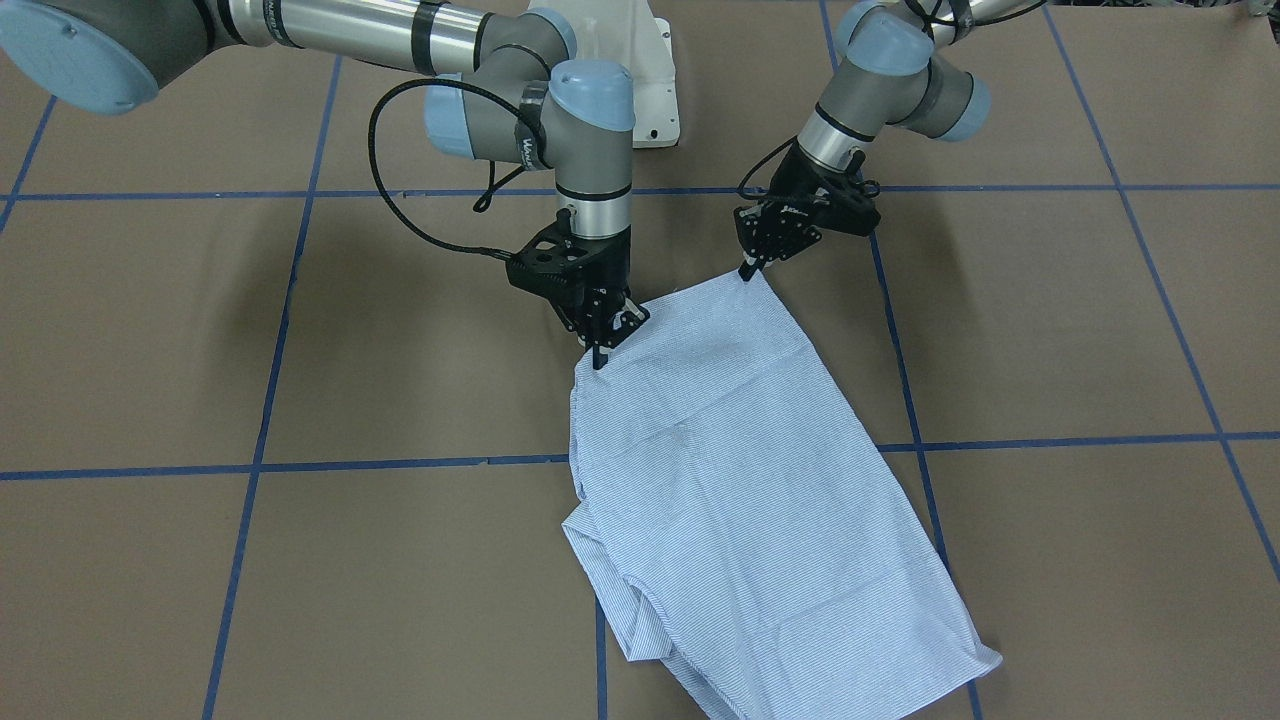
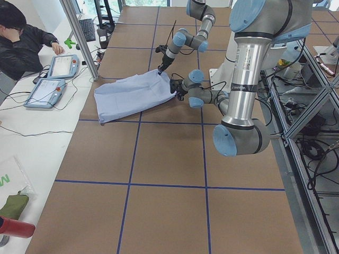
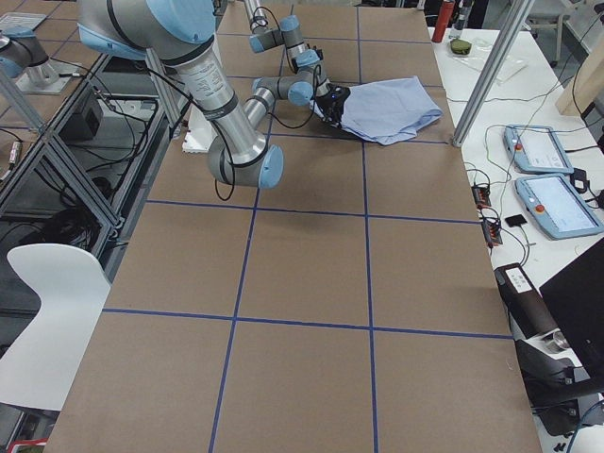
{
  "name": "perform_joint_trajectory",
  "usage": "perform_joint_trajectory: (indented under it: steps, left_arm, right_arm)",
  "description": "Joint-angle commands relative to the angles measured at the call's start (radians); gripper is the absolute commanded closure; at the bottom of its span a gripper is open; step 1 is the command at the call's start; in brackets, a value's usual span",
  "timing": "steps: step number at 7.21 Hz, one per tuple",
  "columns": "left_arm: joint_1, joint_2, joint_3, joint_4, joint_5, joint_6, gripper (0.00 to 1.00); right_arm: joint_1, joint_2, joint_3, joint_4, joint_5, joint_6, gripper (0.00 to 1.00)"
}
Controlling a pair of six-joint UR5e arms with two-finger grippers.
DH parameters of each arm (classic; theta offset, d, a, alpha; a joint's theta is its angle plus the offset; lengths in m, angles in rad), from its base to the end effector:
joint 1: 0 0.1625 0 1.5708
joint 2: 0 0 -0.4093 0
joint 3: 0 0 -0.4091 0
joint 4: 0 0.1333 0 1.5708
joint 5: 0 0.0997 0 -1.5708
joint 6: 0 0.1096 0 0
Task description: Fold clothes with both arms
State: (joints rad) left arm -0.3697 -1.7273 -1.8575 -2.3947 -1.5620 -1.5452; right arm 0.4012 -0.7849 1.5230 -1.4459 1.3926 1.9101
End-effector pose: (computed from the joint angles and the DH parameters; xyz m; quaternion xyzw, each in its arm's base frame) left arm 0.4809 -0.3303 0.3290 0.1197 0.5798 -0.1405 0.7936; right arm -0.6206 -0.4292 0.1709 0.0937 -0.4139 0.3621 0.8300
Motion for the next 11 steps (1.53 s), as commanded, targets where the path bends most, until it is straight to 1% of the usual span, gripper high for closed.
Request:
perform_joint_trajectory:
  steps: [1, 2, 3, 4, 5, 6, 7, 8, 9, 10, 11]
  left_arm:
    - [0.0, 0.008, -0.144, 0.038, -0.053, -0.004, 1.0]
    - [0.0, 0.006, -0.22, 0.086, -0.075, -0.019, 1.0]
    - [0.0, 0.006, -0.285, 0.11, -0.107, -0.044, 1.0]
    - [0.012, 0.008, -0.33, 0.121, -0.125, -0.047, 1.0]
    - [0.026, 0.011, -0.36, 0.123, -0.125, -0.049, 1.0]
    - [0.028, 0.038, -0.408, 0.14, -0.127, -0.058, 1.0]
    - [0.029, 0.025, -0.449, 0.223, -0.144, -0.058, 1.0]
    - [0.031, -0.01, -0.445, 0.288, -0.147, -0.055, 1.0]
    - [0.028, -0.061, -0.427, 0.368, -0.147, -0.044, 1.0]
    - [-0.013, -0.148, -0.367, 0.449, -0.144, -0.011, 1.0]
    - [-0.067, -0.209, -0.285, 0.456, -0.144, 0.02, 1.0]
  right_arm:
    - [-0.027, -0.208, 0.313, -0.045, -0.001, 0.0, 1.0]
    - [-0.079, -0.249, 0.483, -0.171, -0.004, 0.006, 1.0]
    - [-0.161, -0.281, 0.641, -0.289, -0.062, 0.023, 1.0]
    - [-0.245, -0.29, 0.739, -0.365, -0.122, 0.082, 1.0]
    - [-0.298, -0.29, 0.834, -0.483, -0.138, 0.111, 1.0]
    - [-0.309, -0.287, 0.898, -0.58, -0.138, 0.119, 1.0]
    - [-0.3, -0.289, 0.893, -0.585, -0.138, 0.118, 1.0]
    - [-0.279, -0.275, 0.85, -0.584, -0.138, 0.104, 1.0]
    - [-0.227, -0.258, 0.767, -0.57, -0.136, 0.077, 1.0]
    - [-0.172, -0.248, 0.717, -0.509, -0.133, 0.025, 1.0]
    - [-0.103, -0.211, 0.615, -0.445, -0.121, -0.017, 1.0]
